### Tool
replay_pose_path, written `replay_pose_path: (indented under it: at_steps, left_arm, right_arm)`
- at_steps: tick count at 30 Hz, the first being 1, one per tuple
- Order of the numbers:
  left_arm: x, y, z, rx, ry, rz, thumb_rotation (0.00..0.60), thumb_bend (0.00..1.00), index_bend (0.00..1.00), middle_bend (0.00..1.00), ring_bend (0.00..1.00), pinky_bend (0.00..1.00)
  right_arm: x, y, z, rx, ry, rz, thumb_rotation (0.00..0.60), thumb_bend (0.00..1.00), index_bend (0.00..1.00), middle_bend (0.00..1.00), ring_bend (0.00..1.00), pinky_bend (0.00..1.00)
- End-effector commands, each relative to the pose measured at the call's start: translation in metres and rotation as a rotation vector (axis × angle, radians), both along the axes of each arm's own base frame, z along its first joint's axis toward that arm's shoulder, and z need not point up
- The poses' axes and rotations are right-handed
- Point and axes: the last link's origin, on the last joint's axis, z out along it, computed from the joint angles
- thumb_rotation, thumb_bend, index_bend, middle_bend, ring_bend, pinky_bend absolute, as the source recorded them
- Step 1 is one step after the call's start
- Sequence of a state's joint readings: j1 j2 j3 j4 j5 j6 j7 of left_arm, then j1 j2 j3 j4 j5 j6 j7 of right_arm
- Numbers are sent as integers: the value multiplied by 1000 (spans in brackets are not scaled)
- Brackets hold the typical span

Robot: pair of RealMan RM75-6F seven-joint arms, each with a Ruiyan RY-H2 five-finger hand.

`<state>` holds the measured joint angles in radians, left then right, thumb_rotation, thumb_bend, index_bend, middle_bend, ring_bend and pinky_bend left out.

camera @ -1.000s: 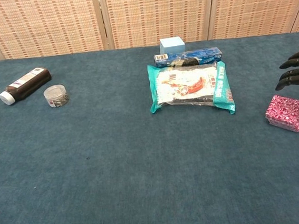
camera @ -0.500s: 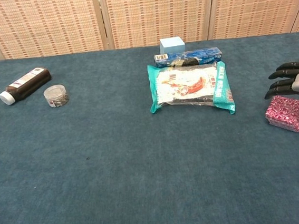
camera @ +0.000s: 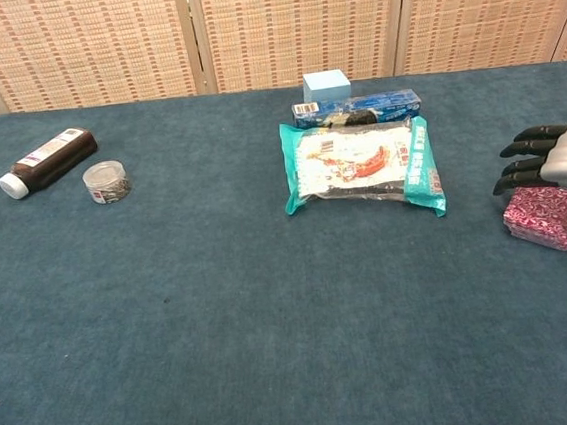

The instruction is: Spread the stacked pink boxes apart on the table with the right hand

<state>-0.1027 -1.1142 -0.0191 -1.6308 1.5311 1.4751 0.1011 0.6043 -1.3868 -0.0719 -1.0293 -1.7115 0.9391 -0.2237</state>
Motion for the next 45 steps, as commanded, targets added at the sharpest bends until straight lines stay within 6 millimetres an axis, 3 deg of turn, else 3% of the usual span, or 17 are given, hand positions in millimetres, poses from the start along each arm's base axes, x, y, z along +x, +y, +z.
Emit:
replay_pose_path:
  at_steps: [1, 13, 25, 36, 45]
  left_arm:
    - [0, 0, 0, -1, 1, 1, 600, 459, 0, 0, 0, 127]
    - [0, -2, 0, -6, 4, 3, 600, 457, 0, 0, 0, 127]
    - [1, 0, -1, -10, 5, 4, 600, 459, 0, 0, 0, 127]
    - [0, -1, -1, -11, 2, 1, 600, 459, 0, 0, 0, 127]
    - [0, -1, -1, -9, 1, -1, 600, 458, 0, 0, 0, 127]
  right_arm:
    - [1, 0, -1, -1, -3, 1, 600, 286, 165, 160, 0, 0]
    - [2, 0, -5, -5, -5, -1, 600, 286, 246, 212, 0, 0]
    - [3, 0, -7, -7, -5, 5, 600, 286, 267, 226, 0, 0]
    - [3, 0, -8, -20, -8, 7, 600, 285, 421, 332, 43, 0]
    - [6, 3, -4, -31, -20, 29, 600, 286, 493, 361, 70, 0]
